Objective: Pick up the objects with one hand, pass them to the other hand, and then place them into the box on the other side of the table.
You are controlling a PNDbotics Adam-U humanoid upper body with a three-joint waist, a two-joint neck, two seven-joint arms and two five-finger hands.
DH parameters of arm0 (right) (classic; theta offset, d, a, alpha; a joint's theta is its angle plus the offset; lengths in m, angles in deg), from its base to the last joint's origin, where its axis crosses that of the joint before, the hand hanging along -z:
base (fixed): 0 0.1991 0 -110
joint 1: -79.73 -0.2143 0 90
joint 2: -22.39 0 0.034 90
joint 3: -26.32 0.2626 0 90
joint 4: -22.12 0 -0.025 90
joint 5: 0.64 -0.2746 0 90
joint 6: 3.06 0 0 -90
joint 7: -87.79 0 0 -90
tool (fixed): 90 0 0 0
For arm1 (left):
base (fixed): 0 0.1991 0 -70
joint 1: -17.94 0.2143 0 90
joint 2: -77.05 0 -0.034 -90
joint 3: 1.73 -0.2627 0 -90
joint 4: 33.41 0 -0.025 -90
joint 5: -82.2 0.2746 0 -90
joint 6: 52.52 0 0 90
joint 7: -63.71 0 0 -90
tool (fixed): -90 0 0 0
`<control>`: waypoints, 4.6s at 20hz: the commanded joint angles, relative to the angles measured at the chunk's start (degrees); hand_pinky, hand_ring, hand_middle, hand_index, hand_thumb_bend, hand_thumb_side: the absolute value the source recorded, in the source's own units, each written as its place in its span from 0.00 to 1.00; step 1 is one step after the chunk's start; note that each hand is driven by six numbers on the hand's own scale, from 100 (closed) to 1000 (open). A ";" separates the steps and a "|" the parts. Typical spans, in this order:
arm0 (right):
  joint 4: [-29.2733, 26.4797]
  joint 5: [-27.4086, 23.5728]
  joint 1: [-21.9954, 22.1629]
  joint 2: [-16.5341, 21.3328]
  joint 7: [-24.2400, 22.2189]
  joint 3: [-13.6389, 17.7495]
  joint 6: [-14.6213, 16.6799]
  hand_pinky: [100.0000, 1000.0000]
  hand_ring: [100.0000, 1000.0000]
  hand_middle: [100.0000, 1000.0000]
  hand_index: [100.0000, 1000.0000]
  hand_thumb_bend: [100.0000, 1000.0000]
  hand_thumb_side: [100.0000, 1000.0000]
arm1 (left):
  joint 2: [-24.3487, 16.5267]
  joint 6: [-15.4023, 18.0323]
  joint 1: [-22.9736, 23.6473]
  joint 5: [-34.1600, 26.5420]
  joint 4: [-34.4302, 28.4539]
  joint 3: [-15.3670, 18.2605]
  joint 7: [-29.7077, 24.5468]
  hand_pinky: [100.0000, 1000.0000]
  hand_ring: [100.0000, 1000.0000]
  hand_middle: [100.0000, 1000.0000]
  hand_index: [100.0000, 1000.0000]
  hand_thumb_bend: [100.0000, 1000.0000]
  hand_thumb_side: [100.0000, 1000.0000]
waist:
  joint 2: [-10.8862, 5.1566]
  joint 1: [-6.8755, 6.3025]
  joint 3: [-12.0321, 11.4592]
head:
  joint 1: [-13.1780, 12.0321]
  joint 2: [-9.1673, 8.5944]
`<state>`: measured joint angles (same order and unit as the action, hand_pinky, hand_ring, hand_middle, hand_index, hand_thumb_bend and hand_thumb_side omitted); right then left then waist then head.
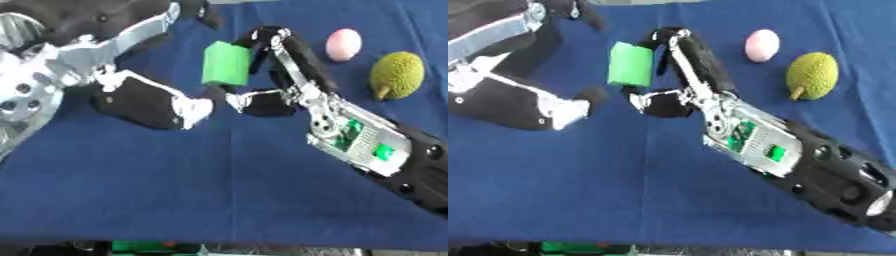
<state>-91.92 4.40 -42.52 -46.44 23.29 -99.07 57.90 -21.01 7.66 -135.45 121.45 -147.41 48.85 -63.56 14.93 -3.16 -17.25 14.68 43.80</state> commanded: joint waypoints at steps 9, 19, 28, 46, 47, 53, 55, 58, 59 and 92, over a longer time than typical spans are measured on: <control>-0.55 1.68 -1.12 0.67 -0.46 -0.38 0.57 0.00 0.43 0.56 0.45 0.39 0.00 | 0.83 -0.06 0.01 2.95 1.64 -0.26 -2.33 0.90 0.83 0.78 0.85 0.32 0.38 | -0.83 0.18 0.33 | -0.84 0.29; -0.55 2.84 -1.65 0.66 -1.55 -1.23 1.17 0.00 0.43 0.56 0.45 0.39 0.00 | 2.44 3.04 0.60 5.19 6.48 -0.97 -1.20 0.90 0.84 0.79 0.86 0.35 0.36 | -0.57 0.23 0.83 | -1.16 0.31; -0.55 3.00 -1.90 0.19 -2.00 -1.60 1.76 0.00 0.43 0.56 0.44 0.39 0.00 | 3.87 3.87 0.84 6.59 9.27 -1.18 1.98 0.89 0.83 0.78 0.85 0.29 0.30 | -0.38 0.35 1.30 | -1.47 0.01; -0.55 3.57 -3.23 -0.29 -1.05 -2.08 2.28 0.00 0.43 0.55 0.44 0.22 0.00 | 6.12 5.94 1.25 6.81 15.18 -2.21 5.44 0.89 0.83 0.78 0.85 0.31 0.32 | 0.18 0.37 1.82 | -2.33 0.05; -0.55 3.56 -3.25 -0.26 -0.97 -2.09 2.31 0.00 0.43 0.55 0.44 0.22 0.00 | 6.21 6.19 1.26 6.84 15.48 -2.29 5.52 0.89 0.83 0.78 0.85 0.31 0.33 | 0.19 0.38 1.81 | -2.34 0.07; -0.55 3.68 -3.28 -0.16 -0.85 -2.17 2.64 0.00 0.43 0.55 0.44 0.21 0.00 | 6.67 7.38 1.26 8.09 16.75 -2.47 6.18 0.89 0.84 0.79 0.86 0.34 0.35 | 0.19 0.44 1.74 | -2.48 -0.04; -0.55 3.74 -3.30 -0.18 -0.99 -2.29 2.81 0.00 0.43 0.55 0.44 0.21 0.00 | 6.94 7.70 1.35 8.68 17.28 -2.47 6.55 0.89 0.84 0.79 0.86 0.34 0.35 | 0.20 0.48 1.72 | -2.56 -0.14; -0.55 3.96 -3.29 -0.21 -1.24 -2.44 3.02 0.00 0.43 0.55 0.44 0.21 0.00 | 7.28 7.85 1.40 8.99 17.75 -2.32 7.54 0.88 0.83 0.78 0.85 0.31 0.32 | 0.23 0.51 1.73 | -2.62 -0.26; -0.55 4.03 -3.27 -0.20 -1.30 -2.44 2.99 0.00 0.43 0.55 0.44 0.21 0.00 | 7.32 7.78 1.38 8.83 17.73 -2.29 7.94 0.88 0.82 0.77 0.85 0.29 0.31 | 0.24 0.51 1.74 | -2.62 -0.25; -0.55 8.14 -2.53 0.20 -2.48 -2.65 -0.09 0.02 0.62 0.81 0.70 0.63 0.12 | 6.90 5.07 1.14 1.57 15.77 -3.22 14.65 0.74 0.60 0.45 0.39 0.00 0.20 | 0.31 0.35 2.00 | -2.69 0.31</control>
<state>-91.93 11.83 -44.53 -47.28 21.30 -101.90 58.02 -13.61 12.44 -133.24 122.75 -131.12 45.00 -49.03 16.17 -2.83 -15.27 12.16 43.80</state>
